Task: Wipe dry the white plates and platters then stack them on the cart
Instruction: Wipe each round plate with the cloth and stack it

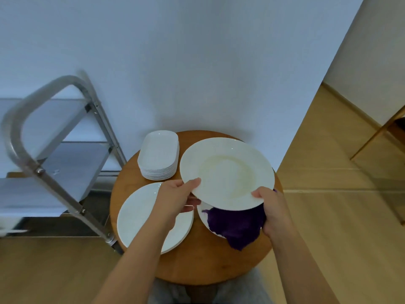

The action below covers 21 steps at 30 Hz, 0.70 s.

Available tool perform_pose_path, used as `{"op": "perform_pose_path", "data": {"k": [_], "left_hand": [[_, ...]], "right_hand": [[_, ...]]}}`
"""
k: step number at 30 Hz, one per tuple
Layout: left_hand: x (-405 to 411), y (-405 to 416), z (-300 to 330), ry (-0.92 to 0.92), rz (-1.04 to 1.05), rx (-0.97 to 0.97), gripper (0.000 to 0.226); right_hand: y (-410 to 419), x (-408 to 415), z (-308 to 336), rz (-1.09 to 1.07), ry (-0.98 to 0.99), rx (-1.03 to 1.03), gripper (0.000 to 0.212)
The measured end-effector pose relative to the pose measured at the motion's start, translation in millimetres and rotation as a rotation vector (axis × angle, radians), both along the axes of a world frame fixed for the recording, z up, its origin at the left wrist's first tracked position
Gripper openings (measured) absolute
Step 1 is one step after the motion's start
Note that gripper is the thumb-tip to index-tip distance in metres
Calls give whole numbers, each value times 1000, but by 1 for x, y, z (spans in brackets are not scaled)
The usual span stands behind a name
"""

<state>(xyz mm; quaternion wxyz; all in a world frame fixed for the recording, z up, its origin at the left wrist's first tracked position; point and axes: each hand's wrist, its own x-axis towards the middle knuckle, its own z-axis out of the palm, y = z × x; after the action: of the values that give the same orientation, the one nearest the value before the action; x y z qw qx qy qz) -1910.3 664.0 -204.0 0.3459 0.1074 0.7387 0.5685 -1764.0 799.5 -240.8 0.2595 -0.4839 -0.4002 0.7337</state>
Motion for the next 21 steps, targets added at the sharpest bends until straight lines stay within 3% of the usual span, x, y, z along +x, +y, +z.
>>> {"op": "perform_pose_path", "data": {"k": [3,7,10,12,15,18,21], "left_hand": [[-18,-3,3,-82,57,20,22],[-35,-8,6,-488,74,272,29],[-37,-10,-3,-637,54,363,29],[-33,-13,-11,-669,97,427,26],[-30,-17,-21,-665,193,512,27],[-29,-20,-29,-599,248,569,18],[-24,-18,-30,-546,347,575,19]], "right_hand": [[5,-2,1,33,-23,-31,36],[11,-6,8,131,-51,6,32],[10,-9,16,249,-44,45,31],[12,-8,27,291,-124,109,40],[29,-7,47,96,-229,199,53],[37,-6,83,-33,-84,324,19],[24,-19,103,161,-78,528,9]]}}
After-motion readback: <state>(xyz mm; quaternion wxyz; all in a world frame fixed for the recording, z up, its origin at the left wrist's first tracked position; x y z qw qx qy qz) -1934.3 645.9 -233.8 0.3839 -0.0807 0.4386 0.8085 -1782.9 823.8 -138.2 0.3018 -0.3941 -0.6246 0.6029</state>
